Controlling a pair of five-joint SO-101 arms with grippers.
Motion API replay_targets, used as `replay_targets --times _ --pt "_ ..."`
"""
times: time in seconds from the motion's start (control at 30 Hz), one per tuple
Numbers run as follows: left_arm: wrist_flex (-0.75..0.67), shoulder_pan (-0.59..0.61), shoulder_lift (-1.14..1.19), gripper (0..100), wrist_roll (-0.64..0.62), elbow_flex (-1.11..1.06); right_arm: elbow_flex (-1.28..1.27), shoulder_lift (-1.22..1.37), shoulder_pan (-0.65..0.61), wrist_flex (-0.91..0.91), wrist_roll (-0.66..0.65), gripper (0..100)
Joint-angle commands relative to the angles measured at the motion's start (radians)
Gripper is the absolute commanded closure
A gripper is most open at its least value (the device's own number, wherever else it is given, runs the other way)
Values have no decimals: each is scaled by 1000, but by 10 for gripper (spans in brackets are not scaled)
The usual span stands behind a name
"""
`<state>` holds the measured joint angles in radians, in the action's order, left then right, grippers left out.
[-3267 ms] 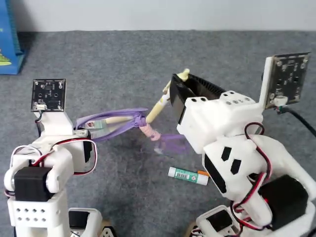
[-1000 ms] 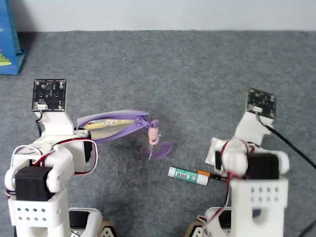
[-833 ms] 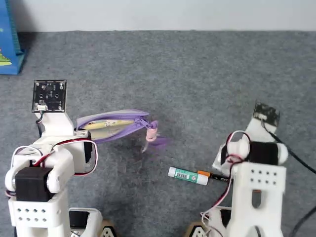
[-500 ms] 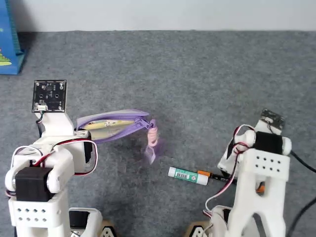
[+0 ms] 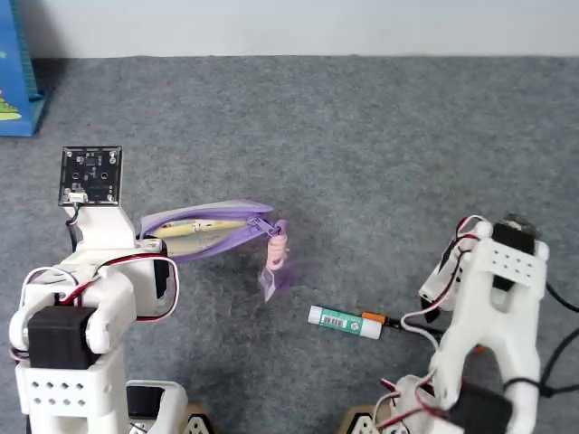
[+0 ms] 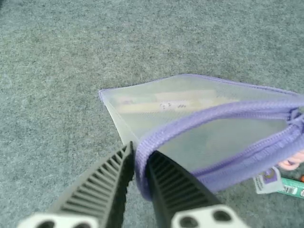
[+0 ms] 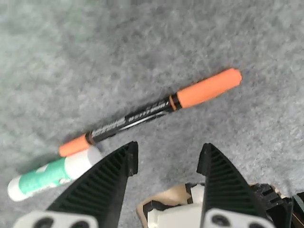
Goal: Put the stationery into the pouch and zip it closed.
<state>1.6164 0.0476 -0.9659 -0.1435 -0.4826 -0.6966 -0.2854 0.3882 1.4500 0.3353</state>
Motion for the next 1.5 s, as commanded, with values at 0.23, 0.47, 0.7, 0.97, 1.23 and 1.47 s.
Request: replay_targets --times 0.23,0.47,0.7,0.97,1.23,1.47 --pt "-54 -5 -2 988 -3 -30 8 133 124 -110 -71 783" --pt "-57 -3 -2 988 -3 -33 -25 249 140 -282 -71 783" --pt "-57 -5 -2 988 -3 -33 -26 300 140 -446 -72 786" --pt "-57 -5 -2 988 -3 -33 -25 148 137 -473 -123 991" --pt "-57 -6 -2 988 -3 -33 -25 -36 104 -475 -135 991" --pt "-57 -6 -2 988 -3 -33 -28 -268 10 -409 -133 991"
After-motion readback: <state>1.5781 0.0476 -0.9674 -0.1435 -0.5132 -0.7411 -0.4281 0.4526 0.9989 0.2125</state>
